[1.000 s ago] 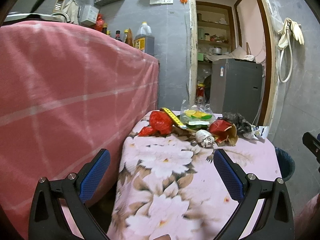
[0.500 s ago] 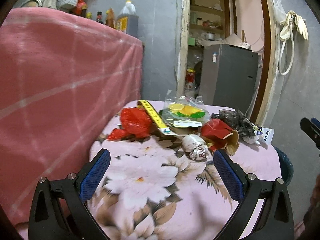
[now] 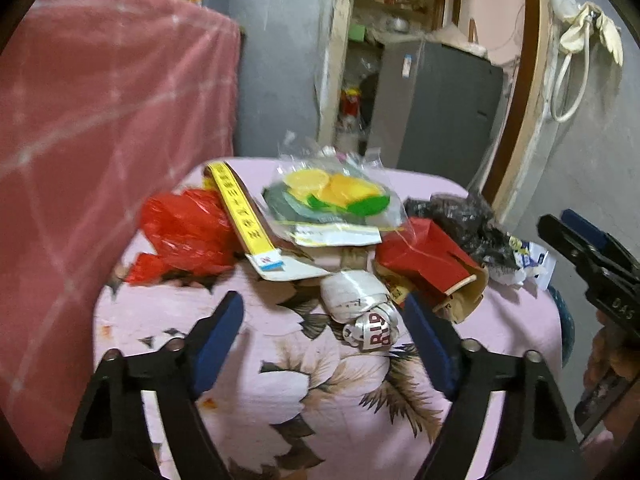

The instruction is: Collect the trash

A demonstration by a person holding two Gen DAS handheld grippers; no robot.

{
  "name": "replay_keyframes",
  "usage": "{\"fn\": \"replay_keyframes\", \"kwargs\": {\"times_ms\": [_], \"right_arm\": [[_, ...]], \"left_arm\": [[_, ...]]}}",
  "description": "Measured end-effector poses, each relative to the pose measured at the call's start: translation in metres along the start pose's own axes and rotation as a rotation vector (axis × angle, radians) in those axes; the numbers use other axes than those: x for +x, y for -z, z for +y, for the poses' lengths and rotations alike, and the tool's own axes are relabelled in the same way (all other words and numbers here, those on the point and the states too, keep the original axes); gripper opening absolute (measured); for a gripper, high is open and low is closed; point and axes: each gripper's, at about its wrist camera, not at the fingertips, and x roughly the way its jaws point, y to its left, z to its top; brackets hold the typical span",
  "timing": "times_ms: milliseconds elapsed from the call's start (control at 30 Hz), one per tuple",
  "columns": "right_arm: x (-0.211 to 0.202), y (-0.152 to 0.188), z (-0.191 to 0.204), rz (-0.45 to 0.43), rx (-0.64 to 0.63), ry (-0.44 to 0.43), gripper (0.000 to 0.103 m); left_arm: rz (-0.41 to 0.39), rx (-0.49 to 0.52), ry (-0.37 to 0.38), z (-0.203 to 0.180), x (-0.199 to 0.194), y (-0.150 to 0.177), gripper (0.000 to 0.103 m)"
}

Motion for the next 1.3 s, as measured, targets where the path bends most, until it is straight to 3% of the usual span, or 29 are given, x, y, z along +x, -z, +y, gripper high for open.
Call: {"fn": "replay_keyframes", "kwargs": {"times_ms": [167,300,533,667,833,900,1000,1300], "right_arm": [[0.026,-0.001,0.006,0.087,-0.028,-0.055,0.065],[0.042,0.0,0.012,0.134,-0.051,-0.083,0.056],[0.066,0.001,0.019,0.204,-0.067,-0.094,0.051],[0.077,0.004,0.023,0.242,-0.061,-0.102,0.043],[0.081,0.007,0.031,0.271,-0.071,-0.117,0.027],[0.081,0.009,0.033,0.276,-0.076,-0.119,0.014],[0.078,0.009,0.031,0.27,-0.06,-0.134,0.007],[0.054,0.006,0.022,0.184,0.012,-0.167,0.005]], "left_arm": [[0.058,-0.01,0.049,0.0,0.015,-0.006,0.058],[0.088,-0.007,0.06,-0.002,0.024,-0.011,0.055],[0.132,-0.034,0.088,0.001,0.036,-0.013,0.047],[0.136,-0.032,0.098,0.001,0.035,-0.012,0.037],[0.131,-0.041,0.097,0.003,0.032,-0.012,0.033],[0.126,-0.048,0.088,0.002,0.032,-0.014,0.03],[0.122,-0.063,0.084,0.005,0.028,-0.011,0.026],[0.08,-0.079,0.063,0.003,0.001,0.003,0.021]]}}
